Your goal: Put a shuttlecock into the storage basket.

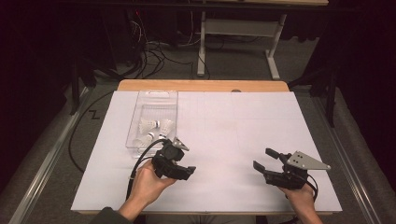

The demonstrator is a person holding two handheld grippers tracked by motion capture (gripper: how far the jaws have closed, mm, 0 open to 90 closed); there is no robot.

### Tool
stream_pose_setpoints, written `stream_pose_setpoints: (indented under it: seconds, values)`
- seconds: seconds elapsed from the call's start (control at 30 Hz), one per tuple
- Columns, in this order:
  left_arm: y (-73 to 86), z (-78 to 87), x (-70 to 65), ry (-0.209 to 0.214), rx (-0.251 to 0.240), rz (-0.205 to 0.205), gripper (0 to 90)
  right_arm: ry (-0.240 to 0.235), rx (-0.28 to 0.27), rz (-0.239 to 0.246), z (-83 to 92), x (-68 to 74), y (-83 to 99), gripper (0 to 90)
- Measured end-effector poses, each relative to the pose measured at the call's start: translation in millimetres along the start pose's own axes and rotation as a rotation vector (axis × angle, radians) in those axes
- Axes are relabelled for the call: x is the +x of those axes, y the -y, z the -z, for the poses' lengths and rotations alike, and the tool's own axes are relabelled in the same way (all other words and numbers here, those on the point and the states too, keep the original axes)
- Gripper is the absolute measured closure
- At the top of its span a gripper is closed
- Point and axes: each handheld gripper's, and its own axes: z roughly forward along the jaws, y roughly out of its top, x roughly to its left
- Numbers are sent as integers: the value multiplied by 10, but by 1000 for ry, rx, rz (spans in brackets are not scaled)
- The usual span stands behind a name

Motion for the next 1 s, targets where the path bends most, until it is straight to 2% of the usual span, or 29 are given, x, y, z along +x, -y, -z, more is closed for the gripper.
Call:
stream_pose_setpoints:
  seconds: [0.3,1.0]
  values:
    - [126,41,54,0,-44,31,394,0,2,-1,-5,6,2,289]
    - [366,117,159,9,-93,86,361,2,9,1,-14,13,10,289]
